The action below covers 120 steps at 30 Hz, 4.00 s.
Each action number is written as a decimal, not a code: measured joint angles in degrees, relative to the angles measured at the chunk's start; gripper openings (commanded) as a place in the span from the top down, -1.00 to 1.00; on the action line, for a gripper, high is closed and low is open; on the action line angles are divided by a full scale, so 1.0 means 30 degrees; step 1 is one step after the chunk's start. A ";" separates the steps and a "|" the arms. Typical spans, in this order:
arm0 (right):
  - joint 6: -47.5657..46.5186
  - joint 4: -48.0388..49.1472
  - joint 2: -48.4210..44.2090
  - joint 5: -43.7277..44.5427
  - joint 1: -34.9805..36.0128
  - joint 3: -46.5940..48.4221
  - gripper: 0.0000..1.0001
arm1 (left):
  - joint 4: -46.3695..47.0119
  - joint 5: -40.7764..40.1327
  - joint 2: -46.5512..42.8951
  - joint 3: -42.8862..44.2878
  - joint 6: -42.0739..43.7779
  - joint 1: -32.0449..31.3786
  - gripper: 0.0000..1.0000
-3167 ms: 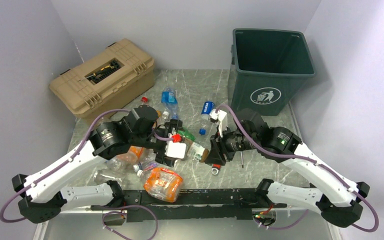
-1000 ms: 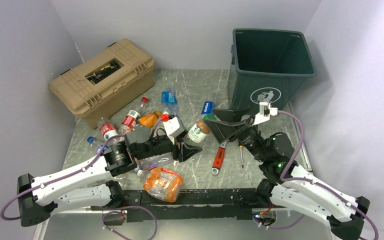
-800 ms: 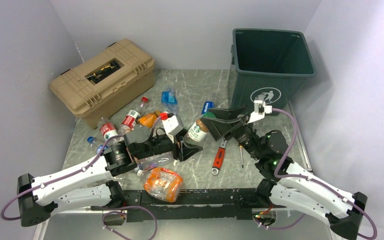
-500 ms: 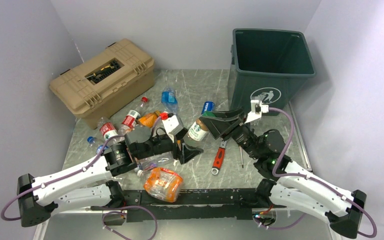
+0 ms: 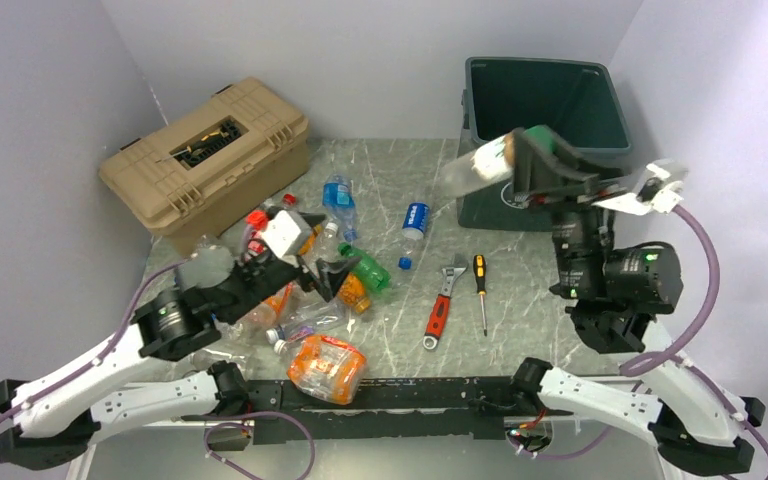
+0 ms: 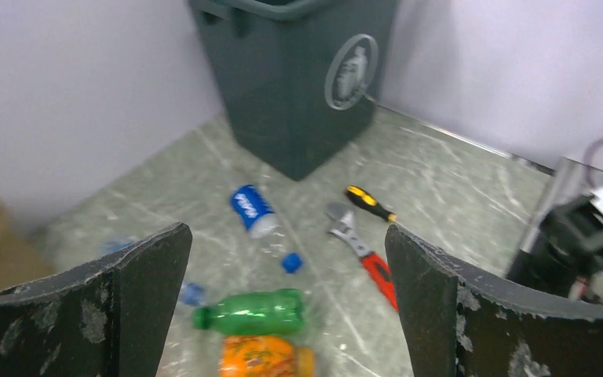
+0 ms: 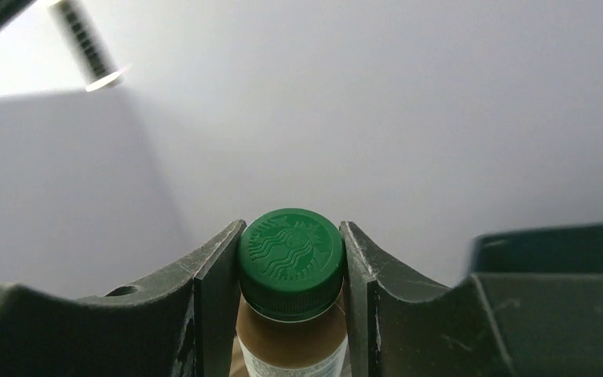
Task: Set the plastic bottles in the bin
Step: Pick up the plastic bottle at the center of the board, then place the plastic bottle in the trash bin, then pick up the plastic bottle at the center of the board.
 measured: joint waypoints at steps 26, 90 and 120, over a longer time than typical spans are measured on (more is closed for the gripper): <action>0.2193 -0.5260 1.5358 0.2295 -1.8076 1.0418 1.00 | -0.0597 -0.8925 -0.1581 -0.4065 0.1770 0.1217 -0.99; 1.3937 -0.3745 0.7366 0.0321 -0.2688 -1.2619 -0.94 | -0.1916 -0.4743 0.2994 -0.3337 -0.1698 0.3344 -0.99; 1.3515 -0.1472 2.0356 0.0153 -0.4830 -0.4714 -0.46 | -0.2528 -0.3883 0.2783 -0.2667 -0.1763 0.3344 -0.96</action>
